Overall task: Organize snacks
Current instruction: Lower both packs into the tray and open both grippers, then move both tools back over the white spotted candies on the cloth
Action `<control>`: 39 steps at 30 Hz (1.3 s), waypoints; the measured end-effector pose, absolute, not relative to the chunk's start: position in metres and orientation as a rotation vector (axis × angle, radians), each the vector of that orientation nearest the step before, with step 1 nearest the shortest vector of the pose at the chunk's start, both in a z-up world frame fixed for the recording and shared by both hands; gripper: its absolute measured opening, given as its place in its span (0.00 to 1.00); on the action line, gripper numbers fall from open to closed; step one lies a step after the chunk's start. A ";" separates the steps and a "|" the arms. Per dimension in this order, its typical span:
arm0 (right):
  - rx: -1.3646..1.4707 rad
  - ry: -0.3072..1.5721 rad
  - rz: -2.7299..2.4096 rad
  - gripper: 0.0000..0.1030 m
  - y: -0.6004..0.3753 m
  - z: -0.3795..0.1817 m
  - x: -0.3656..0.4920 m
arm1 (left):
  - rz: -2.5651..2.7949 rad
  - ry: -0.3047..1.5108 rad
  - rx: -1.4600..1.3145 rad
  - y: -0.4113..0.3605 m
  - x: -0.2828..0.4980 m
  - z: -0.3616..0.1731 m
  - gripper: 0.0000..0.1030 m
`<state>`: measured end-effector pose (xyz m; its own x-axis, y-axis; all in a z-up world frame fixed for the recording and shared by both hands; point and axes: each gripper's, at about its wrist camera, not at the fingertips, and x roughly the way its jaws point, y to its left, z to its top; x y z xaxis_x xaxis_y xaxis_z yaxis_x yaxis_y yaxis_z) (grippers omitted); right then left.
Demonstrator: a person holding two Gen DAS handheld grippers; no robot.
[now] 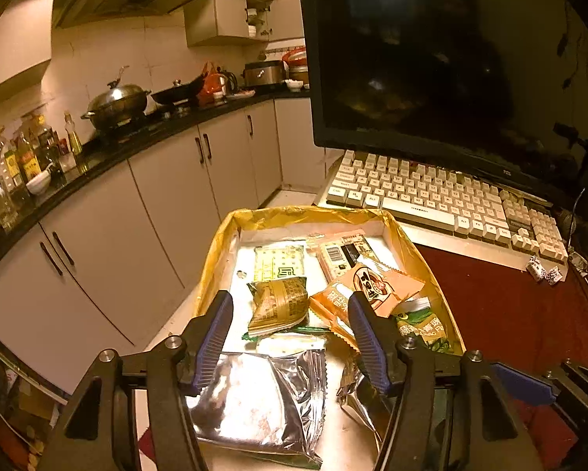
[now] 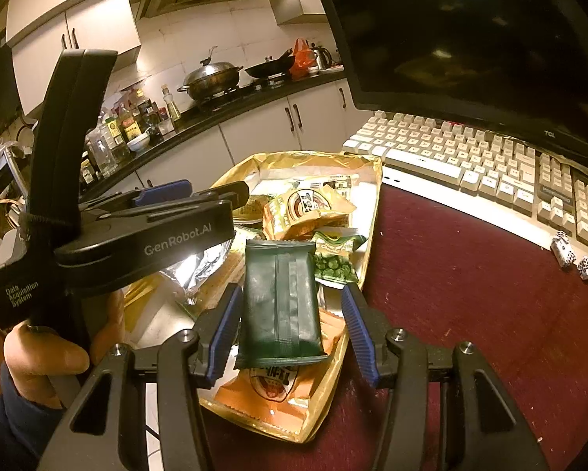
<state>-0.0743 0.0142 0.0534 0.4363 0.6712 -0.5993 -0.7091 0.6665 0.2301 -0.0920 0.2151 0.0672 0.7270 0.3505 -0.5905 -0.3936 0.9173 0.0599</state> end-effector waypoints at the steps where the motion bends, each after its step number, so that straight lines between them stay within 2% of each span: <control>1: -0.057 0.716 0.859 0.50 0.014 0.054 -0.075 | 0.414 0.631 -0.066 0.214 -0.093 0.068 0.66; 27: -0.008 0.706 0.838 0.51 -0.002 0.060 -0.079 | 0.524 0.547 0.080 0.192 -0.109 0.081 0.82; 39: 0.008 0.704 0.832 0.54 -0.007 0.061 -0.080 | 0.560 0.525 0.128 0.185 -0.113 0.084 0.84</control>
<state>-0.0799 -0.0070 0.0610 0.4631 0.6790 -0.5697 -0.6741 0.6871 0.2710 -0.1128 0.1854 0.0840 0.7200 0.5373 -0.4392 -0.4734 0.8431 0.2553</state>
